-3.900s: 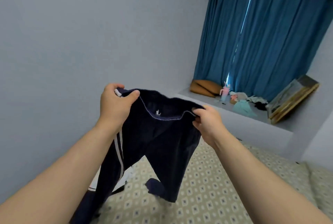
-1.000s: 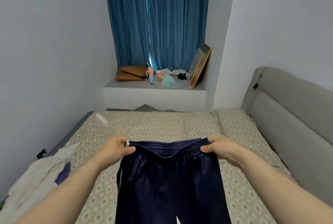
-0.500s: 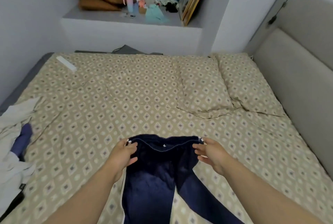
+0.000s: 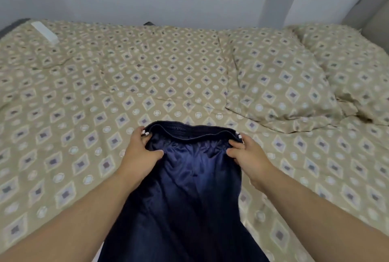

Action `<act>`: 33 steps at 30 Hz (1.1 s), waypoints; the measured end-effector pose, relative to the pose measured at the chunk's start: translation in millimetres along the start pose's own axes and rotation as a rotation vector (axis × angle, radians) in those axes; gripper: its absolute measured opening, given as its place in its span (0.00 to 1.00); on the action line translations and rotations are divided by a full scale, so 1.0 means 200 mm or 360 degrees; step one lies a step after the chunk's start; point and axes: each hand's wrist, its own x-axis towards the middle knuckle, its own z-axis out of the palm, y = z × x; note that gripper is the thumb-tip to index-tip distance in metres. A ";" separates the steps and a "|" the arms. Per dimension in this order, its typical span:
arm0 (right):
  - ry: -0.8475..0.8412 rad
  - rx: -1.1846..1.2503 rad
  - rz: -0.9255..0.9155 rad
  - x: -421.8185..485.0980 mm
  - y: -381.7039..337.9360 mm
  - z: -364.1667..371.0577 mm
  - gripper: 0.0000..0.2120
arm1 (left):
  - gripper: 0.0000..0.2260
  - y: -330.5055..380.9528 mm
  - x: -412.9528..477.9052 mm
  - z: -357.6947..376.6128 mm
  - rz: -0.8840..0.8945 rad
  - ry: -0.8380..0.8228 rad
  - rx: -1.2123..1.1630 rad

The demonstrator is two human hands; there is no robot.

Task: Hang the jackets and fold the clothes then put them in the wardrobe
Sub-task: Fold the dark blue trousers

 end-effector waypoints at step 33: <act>0.0085 -0.0348 -0.0072 0.45 -0.36 0.20 0.07 | 0.21 -0.04 0.41 0.47 0.0469 -0.0566 0.1161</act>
